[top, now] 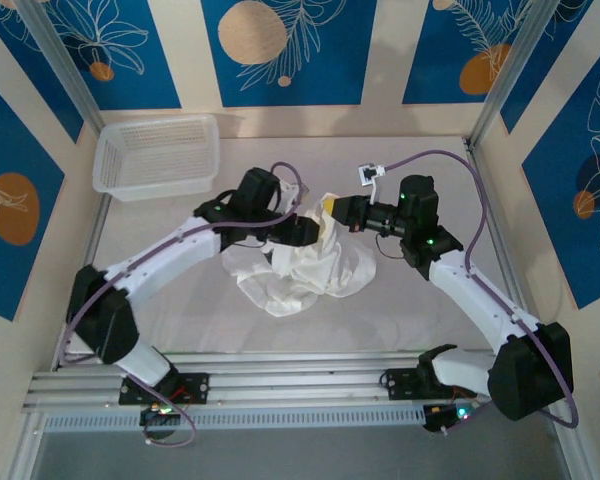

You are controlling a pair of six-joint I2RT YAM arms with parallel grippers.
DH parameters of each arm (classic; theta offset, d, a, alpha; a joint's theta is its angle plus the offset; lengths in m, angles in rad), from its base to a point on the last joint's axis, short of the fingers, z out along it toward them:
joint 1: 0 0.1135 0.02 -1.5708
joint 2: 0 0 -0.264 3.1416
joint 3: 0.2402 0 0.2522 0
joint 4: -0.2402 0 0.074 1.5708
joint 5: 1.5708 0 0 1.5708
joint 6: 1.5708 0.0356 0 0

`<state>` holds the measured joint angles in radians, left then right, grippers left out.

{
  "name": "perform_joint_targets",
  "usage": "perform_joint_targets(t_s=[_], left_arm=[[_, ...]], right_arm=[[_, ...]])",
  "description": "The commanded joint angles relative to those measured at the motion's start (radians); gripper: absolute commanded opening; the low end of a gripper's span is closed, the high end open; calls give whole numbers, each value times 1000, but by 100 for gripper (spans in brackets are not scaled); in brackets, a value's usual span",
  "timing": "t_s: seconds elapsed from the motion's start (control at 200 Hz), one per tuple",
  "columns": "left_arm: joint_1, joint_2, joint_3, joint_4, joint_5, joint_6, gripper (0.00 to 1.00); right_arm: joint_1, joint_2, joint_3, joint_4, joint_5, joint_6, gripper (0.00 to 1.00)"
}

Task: Fold the inside-out t-shirt

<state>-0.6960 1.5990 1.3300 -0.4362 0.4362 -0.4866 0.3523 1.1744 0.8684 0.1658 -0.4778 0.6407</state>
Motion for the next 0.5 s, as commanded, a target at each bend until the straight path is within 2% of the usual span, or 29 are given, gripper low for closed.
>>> perform_joint_targets(t_s=[0.0, 0.05, 0.16, 0.225, 0.385, 0.495], left_arm=[[-2, 31, 53, -70, -4, 19, 45], [-2, 33, 57, -100, -22, 34, 40], [7, 6, 53, -139, -66, 54, 12], [22, -21, 52, -154, -84, 60, 4], [93, -95, 55, -179, -94, 63, 2], [158, -156, 51, -191, -89, 64, 3]], right_arm=[[-6, -25, 26, -55, 57, 21, 0], [-17, -27, 25, -74, 77, 31, 0], [-49, -27, 7, -74, 85, 71, 0], [-62, -28, -6, -66, 77, 80, 0], [-105, -59, -58, -101, 84, 85, 0], [-172, -131, -193, -49, 100, 155, 0]])
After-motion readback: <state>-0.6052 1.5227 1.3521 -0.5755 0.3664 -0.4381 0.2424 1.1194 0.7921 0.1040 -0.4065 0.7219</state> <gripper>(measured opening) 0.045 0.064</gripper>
